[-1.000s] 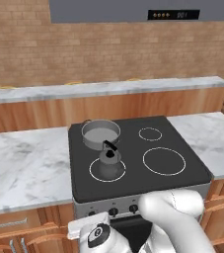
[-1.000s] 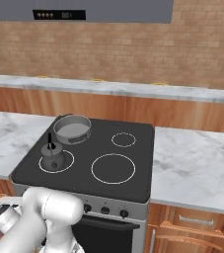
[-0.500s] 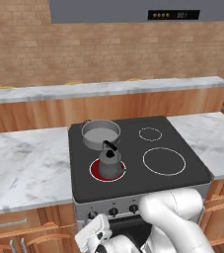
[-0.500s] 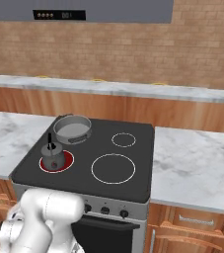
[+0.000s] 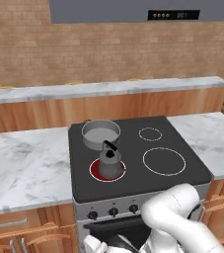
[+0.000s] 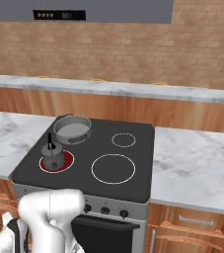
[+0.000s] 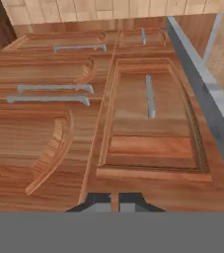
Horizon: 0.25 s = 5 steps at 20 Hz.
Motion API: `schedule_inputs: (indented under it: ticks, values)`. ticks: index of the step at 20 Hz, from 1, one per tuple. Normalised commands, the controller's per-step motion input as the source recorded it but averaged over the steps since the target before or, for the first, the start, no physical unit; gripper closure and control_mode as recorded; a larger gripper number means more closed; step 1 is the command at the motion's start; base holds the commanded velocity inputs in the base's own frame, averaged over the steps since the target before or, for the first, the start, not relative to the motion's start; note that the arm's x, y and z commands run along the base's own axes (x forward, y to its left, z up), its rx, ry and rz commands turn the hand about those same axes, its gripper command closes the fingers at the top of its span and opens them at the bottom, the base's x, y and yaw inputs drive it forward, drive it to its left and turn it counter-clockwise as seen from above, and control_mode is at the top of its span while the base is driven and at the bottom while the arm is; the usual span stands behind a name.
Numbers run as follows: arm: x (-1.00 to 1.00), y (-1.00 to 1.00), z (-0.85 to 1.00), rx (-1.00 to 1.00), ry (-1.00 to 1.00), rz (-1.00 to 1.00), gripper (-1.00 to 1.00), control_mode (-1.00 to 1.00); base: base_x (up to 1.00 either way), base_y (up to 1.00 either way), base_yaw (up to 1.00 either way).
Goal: Pick the kettle from the counter and place it on a stove burner. Then turn the burner on.
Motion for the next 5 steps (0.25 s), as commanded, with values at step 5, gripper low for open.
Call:
schedule_inputs:
  ticks: [5]
  values:
    - [-0.21,0.04,-0.05,-0.43,0.08,0.45,1.00,-1.00,0.00,0.00,0.00]
